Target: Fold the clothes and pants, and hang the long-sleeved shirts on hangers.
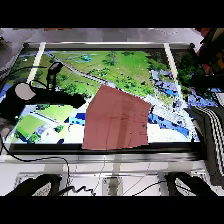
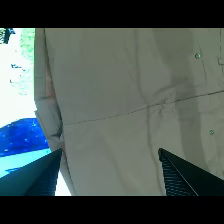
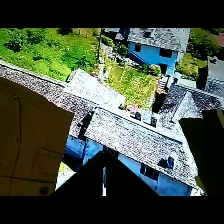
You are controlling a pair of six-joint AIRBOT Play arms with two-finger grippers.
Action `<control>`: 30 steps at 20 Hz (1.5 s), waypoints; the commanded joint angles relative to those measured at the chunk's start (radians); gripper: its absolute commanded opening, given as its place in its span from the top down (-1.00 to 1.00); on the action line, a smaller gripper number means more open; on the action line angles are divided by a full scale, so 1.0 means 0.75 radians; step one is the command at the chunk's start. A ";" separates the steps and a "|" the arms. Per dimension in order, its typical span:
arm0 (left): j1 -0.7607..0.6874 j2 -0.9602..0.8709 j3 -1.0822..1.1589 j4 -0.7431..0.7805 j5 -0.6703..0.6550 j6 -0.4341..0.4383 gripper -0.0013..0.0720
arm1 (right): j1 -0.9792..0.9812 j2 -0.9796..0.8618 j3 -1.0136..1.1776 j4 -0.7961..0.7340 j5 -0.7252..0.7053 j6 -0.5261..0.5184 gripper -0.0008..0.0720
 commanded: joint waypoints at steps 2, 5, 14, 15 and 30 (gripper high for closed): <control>-0.001 0.001 0.001 0.000 0.000 0.001 -0.91 | 0.001 -0.001 -0.001 0.001 0.001 0.000 0.93; -0.001 0.001 0.001 0.000 0.000 0.001 -0.91 | 0.001 -0.001 -0.001 0.001 0.001 0.000 0.92; -0.002 0.001 0.001 -0.015 0.006 0.000 -0.91 | 0.001 -0.001 -0.001 0.005 -0.172 -0.002 0.92; -0.001 0.001 0.001 -0.020 0.016 0.001 -0.91 | 0.001 -0.001 0.000 -0.035 -0.195 -0.015 0.92; 0.289 0.329 0.001 0.149 -0.181 -0.005 0.62 | -0.464 -0.060 -1.053 0.746 0.082 -0.639 0.70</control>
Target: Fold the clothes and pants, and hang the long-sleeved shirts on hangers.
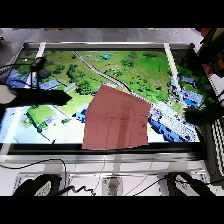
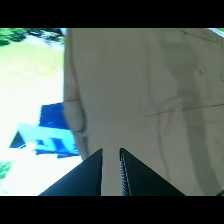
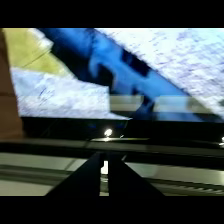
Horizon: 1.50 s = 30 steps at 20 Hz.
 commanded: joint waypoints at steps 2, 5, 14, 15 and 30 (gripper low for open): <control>0.202 0.151 -0.001 0.209 -0.190 -0.073 0.61 | -0.036 -0.003 -0.509 0.515 -0.197 -0.152 0.17; 0.341 0.152 -0.031 0.285 -0.301 -0.068 0.60 | -0.036 -0.006 -0.692 0.678 -0.358 -0.183 -0.08; 0.524 0.114 -0.563 0.203 -0.273 0.004 -0.52 | -0.036 -0.296 -0.734 0.989 -0.391 -0.405 -0.14; 0.524 0.095 -0.603 0.203 -0.268 0.004 -0.52 | -0.033 -0.323 -0.734 1.012 -0.400 -0.435 -0.14; 0.498 -0.459 -0.751 -0.282 -0.126 0.362 -0.53 | 0.227 -0.367 -0.734 1.084 -0.526 -0.664 0.92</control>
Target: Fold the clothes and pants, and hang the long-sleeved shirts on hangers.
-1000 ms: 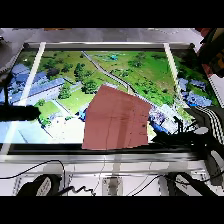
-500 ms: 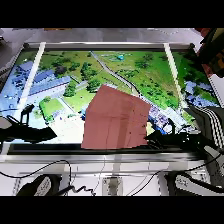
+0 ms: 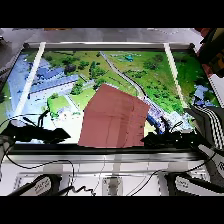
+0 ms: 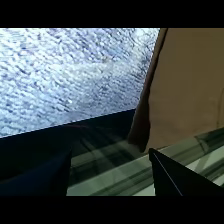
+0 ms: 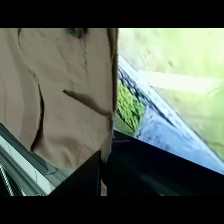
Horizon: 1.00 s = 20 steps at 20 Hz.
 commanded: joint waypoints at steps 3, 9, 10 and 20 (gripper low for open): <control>-0.104 -0.216 -0.005 -0.061 0.035 0.116 -0.53 | 0.010 -0.001 0.000 0.017 0.039 -0.023 0.92; -0.366 -0.282 -0.005 -0.073 0.114 0.113 -0.25 | 0.014 0.000 0.049 0.016 0.099 -0.032 0.93; -0.388 -0.282 -0.005 -0.083 0.113 0.113 -0.19 | 0.025 0.010 0.078 0.015 0.105 -0.037 0.93; -0.401 -0.109 0.542 -0.294 -0.134 0.070 0.96 | 0.303 0.329 0.629 0.015 0.105 0.054 0.93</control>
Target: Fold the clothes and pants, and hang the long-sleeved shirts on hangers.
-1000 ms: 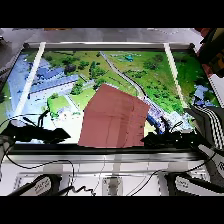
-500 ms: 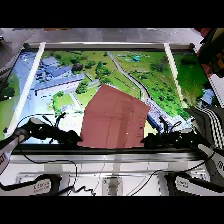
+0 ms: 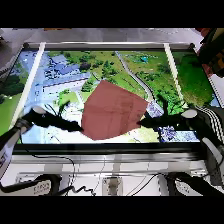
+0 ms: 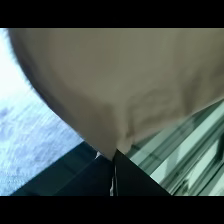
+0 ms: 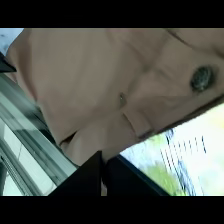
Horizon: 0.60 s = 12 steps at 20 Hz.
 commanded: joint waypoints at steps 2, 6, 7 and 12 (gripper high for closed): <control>-0.003 0.251 0.456 -0.085 -0.106 -0.034 0.96 | 0.065 0.186 0.351 0.006 -0.001 0.109 0.93; -0.003 0.638 0.750 -0.078 0.062 -0.034 0.95 | 0.065 0.341 0.616 0.102 0.058 0.329 0.92; -0.003 0.743 0.757 -0.079 0.142 -0.034 0.95 | 0.066 0.387 0.661 0.156 0.089 0.369 0.93; -0.003 1.188 0.757 0.065 0.284 -0.047 0.95 | 0.182 0.647 0.714 0.332 0.106 0.618 0.93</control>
